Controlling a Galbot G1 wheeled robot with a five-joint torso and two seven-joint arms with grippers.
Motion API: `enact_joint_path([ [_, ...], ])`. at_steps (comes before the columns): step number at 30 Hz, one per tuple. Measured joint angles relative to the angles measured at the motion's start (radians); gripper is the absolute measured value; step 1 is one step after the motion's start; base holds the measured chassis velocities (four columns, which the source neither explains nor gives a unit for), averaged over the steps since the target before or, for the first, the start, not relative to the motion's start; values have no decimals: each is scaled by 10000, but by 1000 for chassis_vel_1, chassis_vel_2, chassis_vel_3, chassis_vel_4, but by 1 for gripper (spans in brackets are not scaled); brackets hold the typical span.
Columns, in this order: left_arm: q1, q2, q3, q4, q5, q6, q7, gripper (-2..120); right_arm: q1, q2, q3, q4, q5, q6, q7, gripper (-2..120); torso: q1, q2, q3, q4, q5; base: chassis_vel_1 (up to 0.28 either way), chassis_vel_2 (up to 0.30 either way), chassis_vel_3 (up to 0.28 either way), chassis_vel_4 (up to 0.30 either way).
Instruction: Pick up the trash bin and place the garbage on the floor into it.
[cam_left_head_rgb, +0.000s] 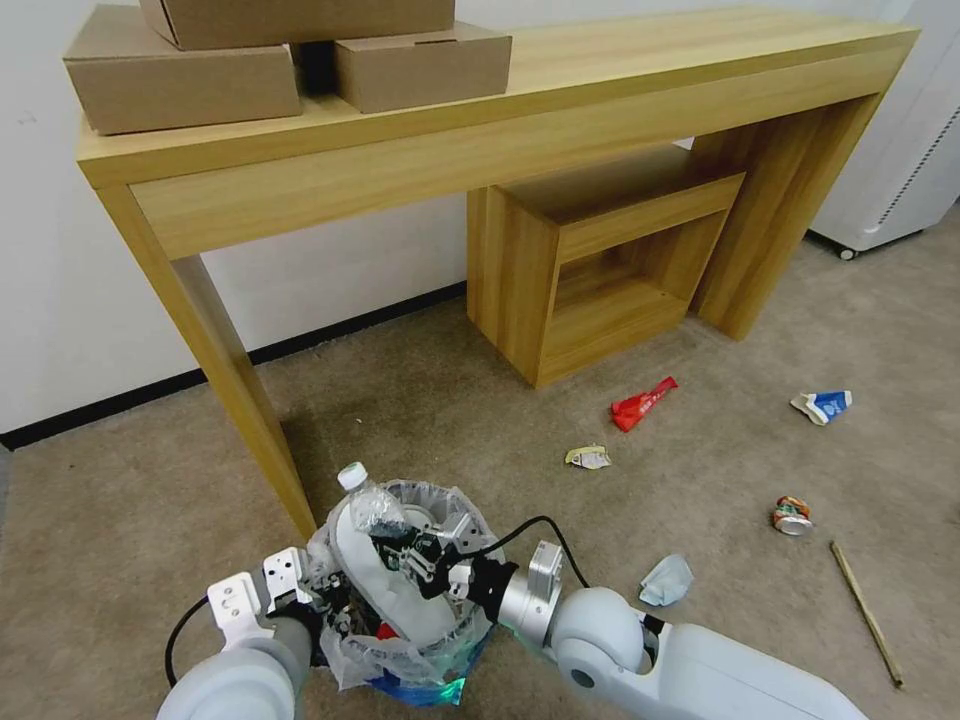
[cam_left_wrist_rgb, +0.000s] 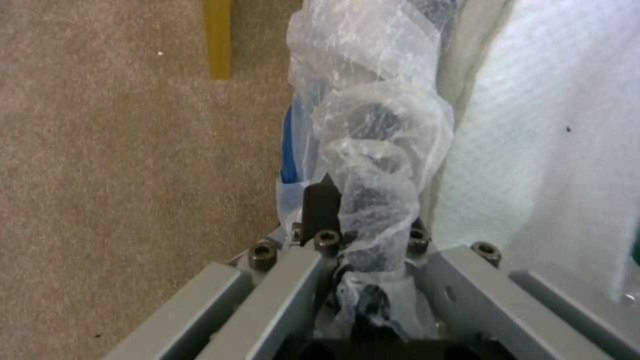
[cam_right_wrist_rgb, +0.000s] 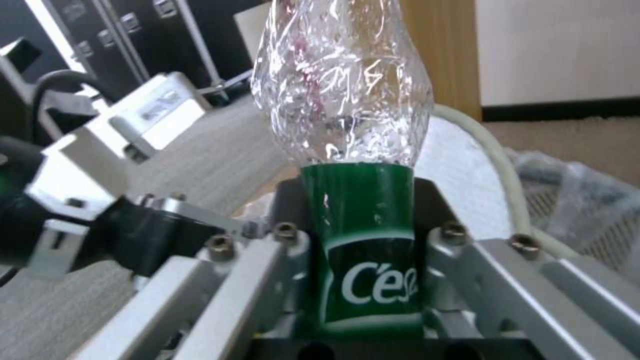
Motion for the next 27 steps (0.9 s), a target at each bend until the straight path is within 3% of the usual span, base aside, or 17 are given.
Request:
enact_joint_path([
  [5, 0, -26, -1, 0, 16, 8, -7, 0, 88, -61, 58, -46, -78, 118, -484, 34, 0, 0, 0, 0, 0, 0, 0, 0, 0],
  [7, -3, -79, 3, 0, 54, 16, -13, 0, 240, -102, 100, -53, -24, 126, -753, 48, 0, 0, 0, 0, 0, 0, 0, 0, 0],
  [12, -2, -173, 43, 24, 155, 29, -14, 0, 428, -50, 130, -76, 109, 121, -744, 62, 0, 0, 0, 0, 0, 0, 0, 0, 0],
  [16, -16, -230, 58, 48, 217, 30, -14, 0, 642, 10, 106, -161, 177, 136, -636, 82, 0, 0, 0, 0, 0, 0, 0, 0, 0],
  [21, -27, -290, 89, 81, 290, 31, -14, 0, 749, 39, 79, -194, 204, 146, -593, 97, 0, 0, 0, 0, 0, 0, 0, 0, 0],
  [27, -58, -282, 103, 102, 320, 32, -18, 0, 801, 23, 53, -196, 200, 168, -593, 100, 0, 0, 0, 0, 0, 0, 0, 0, 0],
])
